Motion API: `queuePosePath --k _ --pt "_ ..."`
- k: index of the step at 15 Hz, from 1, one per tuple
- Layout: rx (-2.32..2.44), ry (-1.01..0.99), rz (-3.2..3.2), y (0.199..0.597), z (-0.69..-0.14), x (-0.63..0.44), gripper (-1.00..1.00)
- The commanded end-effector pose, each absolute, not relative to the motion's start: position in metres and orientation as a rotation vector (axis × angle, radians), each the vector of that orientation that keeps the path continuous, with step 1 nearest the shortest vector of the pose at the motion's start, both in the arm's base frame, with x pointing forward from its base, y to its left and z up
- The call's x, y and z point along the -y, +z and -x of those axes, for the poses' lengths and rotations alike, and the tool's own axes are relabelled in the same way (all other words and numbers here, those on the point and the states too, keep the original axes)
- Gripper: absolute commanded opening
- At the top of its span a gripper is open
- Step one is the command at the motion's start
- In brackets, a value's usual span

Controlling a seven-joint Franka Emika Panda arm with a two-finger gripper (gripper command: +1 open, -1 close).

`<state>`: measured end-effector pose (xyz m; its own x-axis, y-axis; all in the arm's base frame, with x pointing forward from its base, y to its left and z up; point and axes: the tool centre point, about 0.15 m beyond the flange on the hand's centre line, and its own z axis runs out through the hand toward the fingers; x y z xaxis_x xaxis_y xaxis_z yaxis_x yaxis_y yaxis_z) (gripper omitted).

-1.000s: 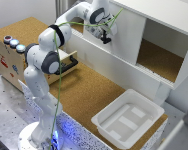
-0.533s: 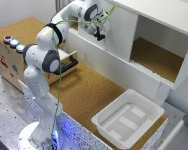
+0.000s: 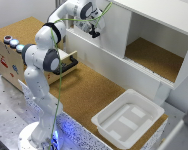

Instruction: Grasp the door handle and move the door to the left

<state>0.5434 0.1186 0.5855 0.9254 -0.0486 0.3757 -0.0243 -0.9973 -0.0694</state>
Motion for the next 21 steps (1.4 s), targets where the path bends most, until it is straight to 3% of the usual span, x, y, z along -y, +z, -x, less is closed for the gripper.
queuePosePath --k 1,6,7,16,21 --pt "-0.033 -0.555 3.069 0.552 -0.524 -0.171 -1.0" --pt "0.03 -0.543 3.055 0.553 -0.518 -0.194 -1.0" --pt "0.035 -0.541 3.056 0.555 -0.515 -0.197 1.0" --pt "-0.068 -0.687 3.003 0.584 -0.449 -0.18 1.0" --pt "0.0 -0.603 3.017 0.564 -0.43 -0.174 1.0"
